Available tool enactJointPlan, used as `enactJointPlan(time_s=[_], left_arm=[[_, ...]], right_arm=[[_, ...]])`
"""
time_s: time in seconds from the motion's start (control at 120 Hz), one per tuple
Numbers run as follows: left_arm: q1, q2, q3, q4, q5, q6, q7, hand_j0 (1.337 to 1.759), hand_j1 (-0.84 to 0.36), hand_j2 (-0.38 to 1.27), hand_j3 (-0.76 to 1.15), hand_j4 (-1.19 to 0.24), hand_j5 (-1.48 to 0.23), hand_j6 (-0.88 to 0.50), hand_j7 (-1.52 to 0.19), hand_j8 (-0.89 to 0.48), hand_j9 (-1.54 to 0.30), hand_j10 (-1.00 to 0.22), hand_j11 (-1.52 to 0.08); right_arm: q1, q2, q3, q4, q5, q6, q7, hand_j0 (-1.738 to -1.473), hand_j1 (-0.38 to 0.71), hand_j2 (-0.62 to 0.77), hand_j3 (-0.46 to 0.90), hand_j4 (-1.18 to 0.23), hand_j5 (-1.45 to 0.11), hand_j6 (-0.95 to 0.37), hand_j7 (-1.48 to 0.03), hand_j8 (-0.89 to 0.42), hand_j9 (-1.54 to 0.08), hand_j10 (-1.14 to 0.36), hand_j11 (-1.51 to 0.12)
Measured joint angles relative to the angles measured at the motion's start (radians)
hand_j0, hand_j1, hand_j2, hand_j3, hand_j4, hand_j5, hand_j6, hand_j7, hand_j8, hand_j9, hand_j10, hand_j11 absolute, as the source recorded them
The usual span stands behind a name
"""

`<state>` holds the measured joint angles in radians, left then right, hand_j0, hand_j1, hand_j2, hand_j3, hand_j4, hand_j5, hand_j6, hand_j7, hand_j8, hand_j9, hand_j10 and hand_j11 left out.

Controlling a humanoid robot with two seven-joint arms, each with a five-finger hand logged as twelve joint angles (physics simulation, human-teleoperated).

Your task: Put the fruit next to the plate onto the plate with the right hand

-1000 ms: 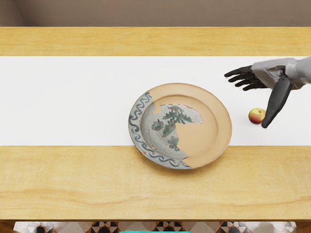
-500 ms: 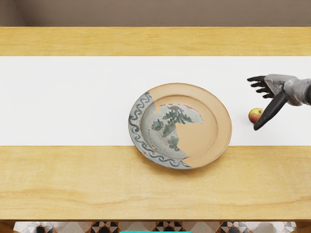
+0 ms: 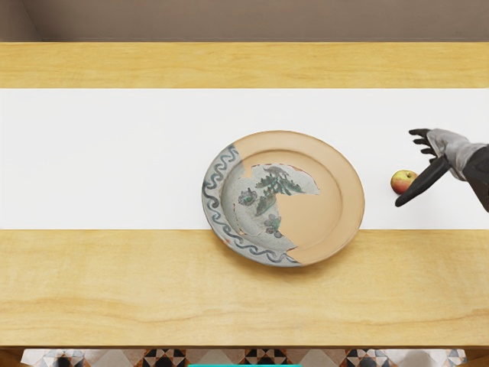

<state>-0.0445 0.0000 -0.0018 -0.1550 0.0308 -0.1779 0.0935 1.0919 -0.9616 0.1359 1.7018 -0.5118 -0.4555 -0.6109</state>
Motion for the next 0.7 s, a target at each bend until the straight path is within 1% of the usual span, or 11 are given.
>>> enactJointPlan(time_s=[0.2,0.425,0.55,0.7], left_arm=[[0.0,0.0,0.0,0.0,0.0,0.0,0.0,1.658,0.07,0.05,0.0,-0.23,-0.3,-0.23,-0.3,-0.23,-0.3,-0.23,-0.3],[0.0,0.0,0.0,0.0,0.0,0.0,0.0,1.658,0.07,0.05,0.0,-0.23,-0.3,-0.23,-0.3,-0.23,-0.3,-0.23,-0.3],[0.0,0.0,0.0,0.0,0.0,0.0,0.0,1.658,0.07,0.05,0.0,-0.23,-0.3,-0.23,-0.3,-0.23,-0.3,-0.23,-0.3],[0.0,0.0,0.0,0.0,0.0,0.0,0.0,1.658,0.07,0.05,0.0,-0.23,-0.3,-0.23,-0.3,-0.23,-0.3,-0.23,-0.3]], right_arm=[[-0.013,0.058,-0.024,-0.012,-0.003,-0.094,0.0,-1.658,-0.3,-0.01,0.0,-0.05,-0.06,-0.05,-0.06,-0.05,-0.06,-0.05,-0.06],[-0.019,0.108,-0.081,-0.067,-0.004,-0.148,0.0,-1.658,-0.29,-0.01,0.0,-0.06,-0.07,-0.06,-0.07,-0.06,-0.07,-0.06,-0.07],[-0.021,0.114,-0.091,-0.098,-0.004,-0.154,0.0,-1.658,-0.23,-0.02,0.0,-0.1,-0.13,-0.1,-0.13,-0.1,-0.13,-0.1,-0.13],[-0.024,0.133,-0.093,-0.147,-0.003,-0.155,0.0,-1.658,-0.14,-0.03,0.0,-0.18,-0.23,-0.18,-0.23,-0.18,-0.23,-0.18,-0.23]])
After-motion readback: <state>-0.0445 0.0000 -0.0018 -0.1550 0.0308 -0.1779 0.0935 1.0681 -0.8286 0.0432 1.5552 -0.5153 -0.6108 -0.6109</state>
